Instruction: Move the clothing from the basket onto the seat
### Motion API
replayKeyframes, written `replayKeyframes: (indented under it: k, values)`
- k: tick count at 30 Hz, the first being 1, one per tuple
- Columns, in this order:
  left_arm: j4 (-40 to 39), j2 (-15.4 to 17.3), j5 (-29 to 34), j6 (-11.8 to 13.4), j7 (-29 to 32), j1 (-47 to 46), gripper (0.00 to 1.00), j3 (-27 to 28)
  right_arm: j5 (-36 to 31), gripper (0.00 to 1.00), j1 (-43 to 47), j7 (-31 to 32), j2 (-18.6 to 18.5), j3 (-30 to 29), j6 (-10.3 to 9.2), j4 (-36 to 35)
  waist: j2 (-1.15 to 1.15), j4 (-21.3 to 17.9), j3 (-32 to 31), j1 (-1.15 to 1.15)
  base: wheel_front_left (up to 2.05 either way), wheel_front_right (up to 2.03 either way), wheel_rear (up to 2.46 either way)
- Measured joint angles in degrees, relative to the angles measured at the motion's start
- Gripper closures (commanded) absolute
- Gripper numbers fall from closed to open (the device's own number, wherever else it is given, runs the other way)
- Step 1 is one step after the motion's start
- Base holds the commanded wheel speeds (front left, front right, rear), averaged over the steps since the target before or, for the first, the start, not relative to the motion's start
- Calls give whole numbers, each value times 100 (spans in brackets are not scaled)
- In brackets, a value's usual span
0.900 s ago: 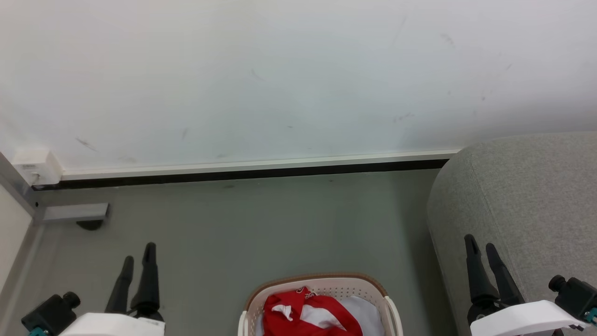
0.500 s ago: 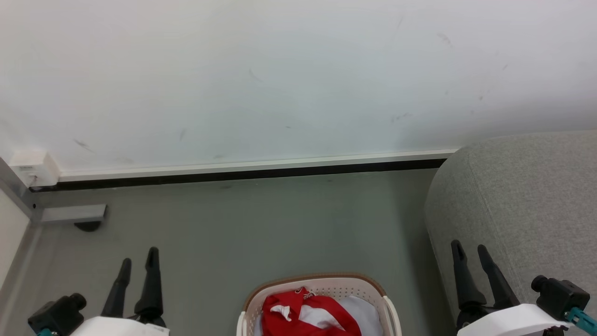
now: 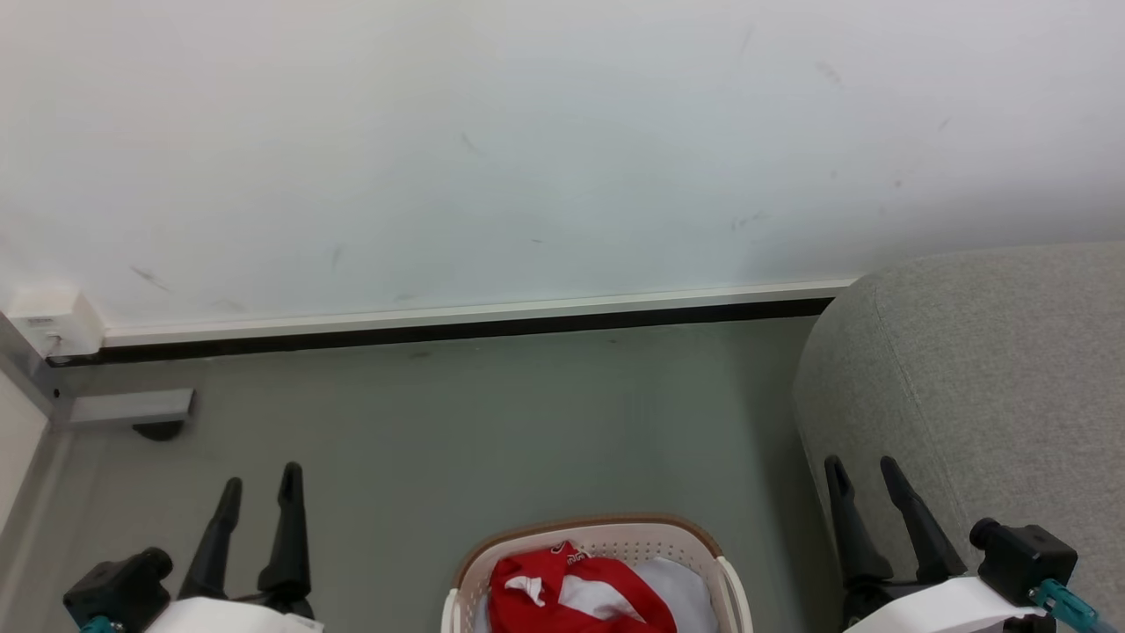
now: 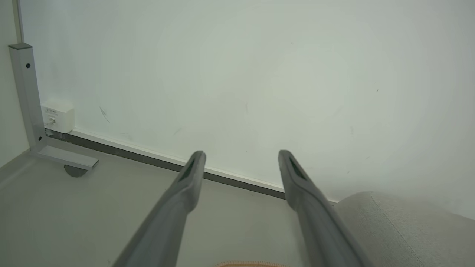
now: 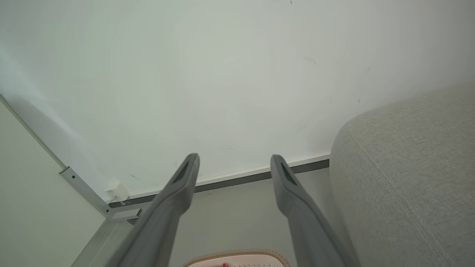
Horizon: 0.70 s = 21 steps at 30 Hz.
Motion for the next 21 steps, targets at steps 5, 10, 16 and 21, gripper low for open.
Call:
replayKeyframes:
  k: [5, 10, 16, 21]
  values:
    - [-49, 2, 280, -16, -57, 6, 0, 10, -257, 0, -4, -57, -3, 65, 0, -7, 0, -21, 9, 0, 0, 0, 0]
    - [-91, 2, 587, -23, -153, 22, 0, 10, -505, 0, -6, -151, -8, 109, 0, -32, 0, -42, 11, 0, 0, 0, 0]
    - [-111, 1, 893, -34, -231, 40, 0, 43, -753, 0, -7, -224, -9, 162, 0, -55, 0, -78, 6, 0, 0, 0, 0]
    - [-114, -13, 1135, -41, -290, 40, 0, 59, -964, 0, -9, -286, -10, 200, 0, -66, 0, -101, 2, 0, 0, 0, 0]
